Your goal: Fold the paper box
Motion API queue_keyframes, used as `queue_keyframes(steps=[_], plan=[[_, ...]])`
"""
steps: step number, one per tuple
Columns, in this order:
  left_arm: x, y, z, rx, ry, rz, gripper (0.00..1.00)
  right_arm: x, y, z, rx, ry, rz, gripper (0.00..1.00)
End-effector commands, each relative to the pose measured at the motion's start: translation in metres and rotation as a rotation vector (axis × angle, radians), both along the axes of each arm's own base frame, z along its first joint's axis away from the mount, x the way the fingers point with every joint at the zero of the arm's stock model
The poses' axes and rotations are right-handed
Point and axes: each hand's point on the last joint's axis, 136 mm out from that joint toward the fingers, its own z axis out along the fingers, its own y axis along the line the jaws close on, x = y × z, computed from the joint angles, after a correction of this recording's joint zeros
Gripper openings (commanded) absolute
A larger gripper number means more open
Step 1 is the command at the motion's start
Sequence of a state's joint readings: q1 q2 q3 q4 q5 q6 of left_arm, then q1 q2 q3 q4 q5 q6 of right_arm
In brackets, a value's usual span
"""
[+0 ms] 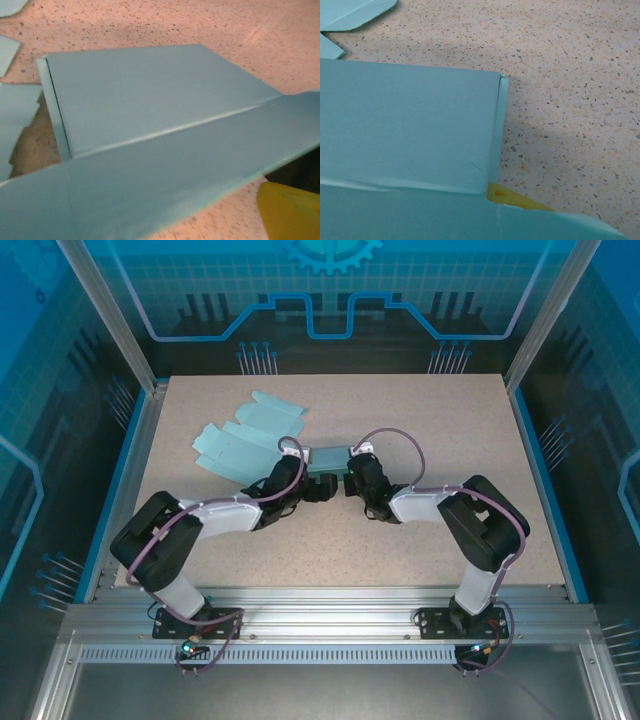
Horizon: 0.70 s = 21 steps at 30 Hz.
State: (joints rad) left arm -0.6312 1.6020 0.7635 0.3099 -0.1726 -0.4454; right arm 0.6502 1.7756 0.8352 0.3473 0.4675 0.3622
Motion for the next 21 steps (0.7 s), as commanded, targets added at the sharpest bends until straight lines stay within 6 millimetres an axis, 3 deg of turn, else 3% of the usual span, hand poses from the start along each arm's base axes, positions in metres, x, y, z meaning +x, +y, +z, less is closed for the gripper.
queue_keyframes(steps=[1, 8, 13, 17, 21], plan=[[-0.02, -0.002, 0.02, -0.035, 0.0, -0.036, 0.99, -0.011, 0.004, -0.001, -0.025, 0.026, 0.034, 0.0], [-0.039, 0.026, 0.06, -0.004, -0.035, 0.014, 0.99, -0.013, 0.001, 0.0, -0.048, 0.027, 0.035, 0.0], [-0.017, 0.04, 0.098, 0.05, -0.09, 0.085, 0.99, -0.017, -0.004, -0.001, -0.061, 0.028, 0.031, 0.0], [0.017, 0.027, 0.104, 0.025, -0.063, 0.048, 0.87, -0.021, -0.007, -0.004, -0.082, 0.043, 0.033, 0.0], [0.041, -0.003, 0.086, -0.008, -0.017, -0.035, 0.65, -0.025, -0.009, -0.005, -0.1, 0.054, 0.035, 0.06]])
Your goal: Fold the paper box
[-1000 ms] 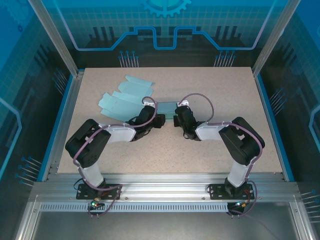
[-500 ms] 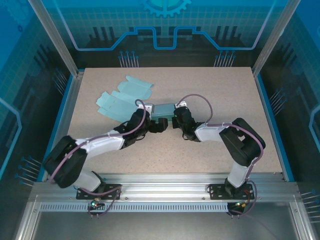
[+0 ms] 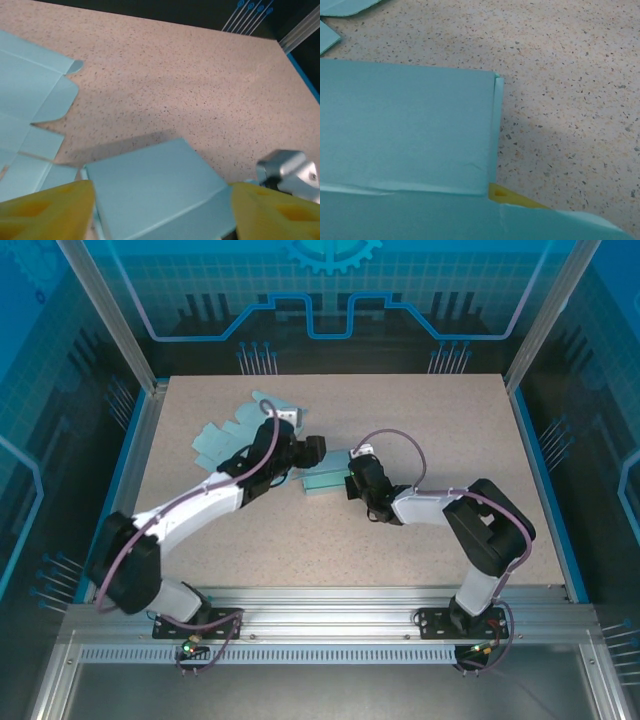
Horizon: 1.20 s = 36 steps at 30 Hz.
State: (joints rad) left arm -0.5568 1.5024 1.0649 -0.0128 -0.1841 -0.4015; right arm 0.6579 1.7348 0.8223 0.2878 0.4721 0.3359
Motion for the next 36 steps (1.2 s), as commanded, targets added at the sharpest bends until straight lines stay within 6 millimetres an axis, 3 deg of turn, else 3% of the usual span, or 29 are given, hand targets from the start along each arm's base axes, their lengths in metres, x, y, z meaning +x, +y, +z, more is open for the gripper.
queue_keyframes(steps=[1, 6, 9, 16, 20, 26, 28, 31, 36], plan=[[0.006, -0.03, -0.03, -0.031, 0.091, -0.126, 0.61, -0.016, -0.005, -0.006, -0.064, 0.035, 0.015, 0.08], [0.01, -0.057, -0.06, -0.114, 0.169, -0.201, 0.4, -0.022, -0.008, -0.004, -0.072, 0.055, 0.011, 0.17], [0.009, -0.065, -0.08, -0.152, 0.221, -0.217, 0.36, -0.028, -0.008, 0.0, -0.074, 0.063, 0.016, 0.3], [0.007, -0.068, -0.132, -0.155, 0.322, -0.193, 0.29, -0.048, -0.008, 0.024, -0.085, 0.055, 0.041, 0.54], [0.005, -0.063, -0.151, -0.142, 0.349, -0.172, 0.28, -0.067, -0.021, 0.045, -0.083, 0.038, 0.026, 0.65], [-0.008, -0.056, -0.178, -0.081, 0.39, -0.174, 0.28, -0.074, -0.055, 0.085, -0.023, 0.002, -0.073, 1.0], [-0.01, -0.055, -0.178, -0.071, 0.394, -0.185, 0.29, -0.068, -0.061, 0.093, -0.001, 0.027, -0.086, 1.0], [-0.007, -0.063, -0.16, -0.089, 0.361, -0.222, 0.33, -0.053, -0.061, 0.091, 0.029, 0.088, -0.063, 1.0], [0.003, -0.079, -0.097, -0.156, 0.252, -0.287, 0.45, -0.023, -0.058, 0.08, 0.036, 0.172, -0.05, 1.0]])
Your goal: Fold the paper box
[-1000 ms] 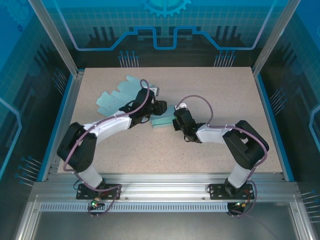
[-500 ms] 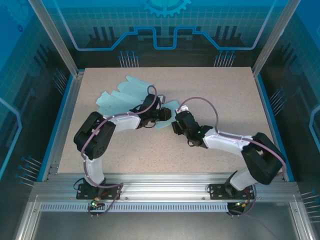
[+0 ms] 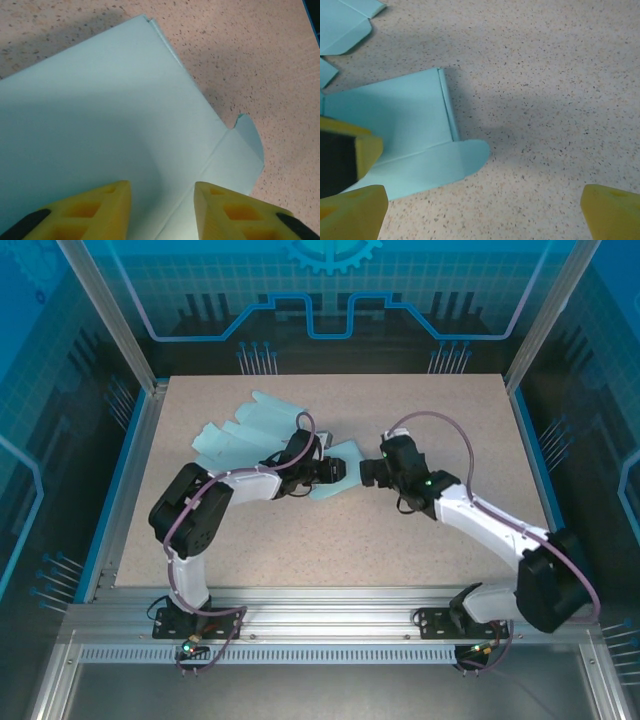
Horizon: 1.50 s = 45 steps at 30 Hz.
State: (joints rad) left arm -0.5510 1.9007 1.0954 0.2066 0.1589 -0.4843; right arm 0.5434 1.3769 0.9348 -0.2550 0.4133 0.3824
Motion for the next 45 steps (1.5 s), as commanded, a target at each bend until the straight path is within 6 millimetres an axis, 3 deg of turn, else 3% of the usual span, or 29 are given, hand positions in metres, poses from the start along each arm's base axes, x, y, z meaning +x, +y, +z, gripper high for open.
queue_keyframes(steps=[1, 5, 9, 16, 19, 25, 32, 36, 41, 45], plan=[[-0.005, -0.009, 0.039, -0.03, -0.035, -0.058, 0.47, 0.009, 0.008, -0.011, 0.028, 0.096, 0.059, 1.0], [0.0, -0.002, 0.07, -0.007, -0.091, -0.037, 0.54, 0.033, 0.019, -0.014, 0.097, 0.136, 0.137, 1.0], [0.004, 0.024, 0.074, 0.116, -0.09, 0.062, 0.55, 0.049, 0.031, -0.032, 0.183, 0.241, 0.224, 0.85], [0.017, 0.069, 0.042, 0.309, -0.039, 0.17, 0.56, 0.06, 0.034, -0.074, 0.232, 0.375, 0.246, 0.74], [0.023, 0.079, 0.028, 0.324, -0.001, 0.18, 0.56, 0.06, 0.03, -0.09, 0.233, 0.416, 0.234, 0.62], [0.032, 0.08, 0.007, 0.349, 0.043, 0.168, 0.48, 0.055, 0.024, -0.118, 0.253, 0.474, 0.207, 0.48], [0.036, 0.077, -0.023, 0.379, 0.105, 0.155, 0.36, 0.044, 0.022, -0.135, 0.273, 0.529, 0.18, 0.47], [0.036, 0.076, -0.032, 0.374, 0.13, 0.151, 0.32, 0.039, 0.023, -0.125, 0.287, 0.517, 0.189, 0.49], [0.035, 0.074, -0.038, 0.361, 0.148, 0.136, 0.27, 0.033, 0.02, -0.085, 0.228, 0.427, 0.19, 0.58], [0.033, 0.064, -0.043, 0.325, 0.169, 0.097, 0.24, 0.022, 0.016, -0.064, 0.118, 0.366, 0.171, 0.63]])
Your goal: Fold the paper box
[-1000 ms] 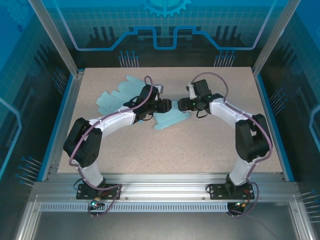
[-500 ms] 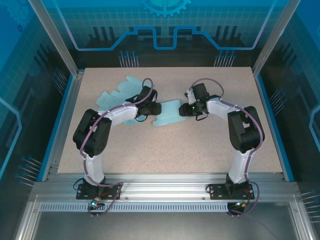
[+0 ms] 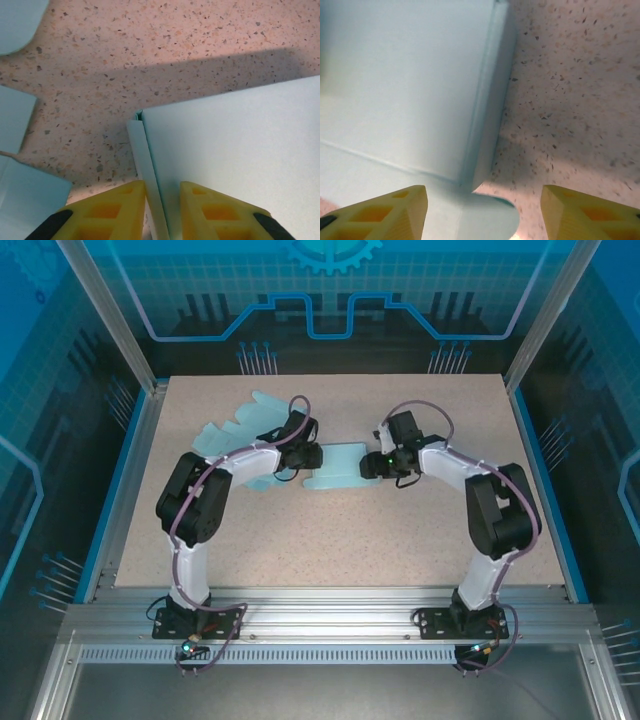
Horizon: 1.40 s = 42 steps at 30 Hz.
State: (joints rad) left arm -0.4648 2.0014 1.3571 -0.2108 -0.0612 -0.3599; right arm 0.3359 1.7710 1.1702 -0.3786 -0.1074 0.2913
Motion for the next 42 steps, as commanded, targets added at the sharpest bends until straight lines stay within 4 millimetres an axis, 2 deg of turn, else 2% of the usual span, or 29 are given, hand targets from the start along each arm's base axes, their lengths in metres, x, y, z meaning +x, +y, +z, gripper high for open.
queue_keyframes(steps=[1, 3, 8, 14, 16, 21, 25, 29, 34, 37, 42], plan=[[-0.011, -0.007, -0.025, -0.024, 0.095, -0.044, 0.23, -0.015, -0.006, 0.022, -0.129, -0.065, 0.0, 0.63], [-0.013, -0.012, -0.027, -0.049, 0.109, -0.061, 0.22, -0.024, -0.006, 0.026, -0.235, -0.119, 0.025, 0.64], [-0.015, -0.021, -0.025, -0.092, 0.12, -0.1, 0.22, -0.049, 0.02, 0.033, -0.567, -0.33, 0.227, 0.73], [-0.004, -0.006, -0.002, -0.193, 0.098, -0.041, 0.27, -0.066, 0.051, 0.029, -0.721, -0.468, 0.425, 0.77], [-0.003, 0.0, 0.009, -0.215, 0.077, -0.032, 0.3, -0.067, 0.057, 0.027, -0.742, -0.484, 0.462, 0.79], [-0.008, 0.006, 0.029, -0.226, 0.046, -0.032, 0.34, -0.058, 0.056, 0.009, -0.829, -0.469, 0.5, 0.79], [-0.012, 0.006, 0.035, -0.239, 0.038, -0.037, 0.38, -0.051, 0.061, -0.005, -0.867, -0.463, 0.522, 0.79], [-0.014, 0.007, 0.033, -0.233, 0.043, -0.033, 0.38, -0.04, 0.067, -0.006, -0.891, -0.491, 0.509, 0.79], [-0.015, 0.012, 0.038, -0.22, 0.023, -0.024, 0.38, -0.031, 0.076, 0.003, -0.893, -0.536, 0.51, 0.69], [-0.016, 0.013, 0.043, -0.214, 0.013, -0.023, 0.38, -0.026, 0.081, 0.007, -0.892, -0.565, 0.524, 0.56], [-0.018, 0.02, 0.052, -0.202, -0.009, -0.012, 0.38, -0.022, 0.085, 0.002, -0.89, -0.558, 0.569, 0.31]])
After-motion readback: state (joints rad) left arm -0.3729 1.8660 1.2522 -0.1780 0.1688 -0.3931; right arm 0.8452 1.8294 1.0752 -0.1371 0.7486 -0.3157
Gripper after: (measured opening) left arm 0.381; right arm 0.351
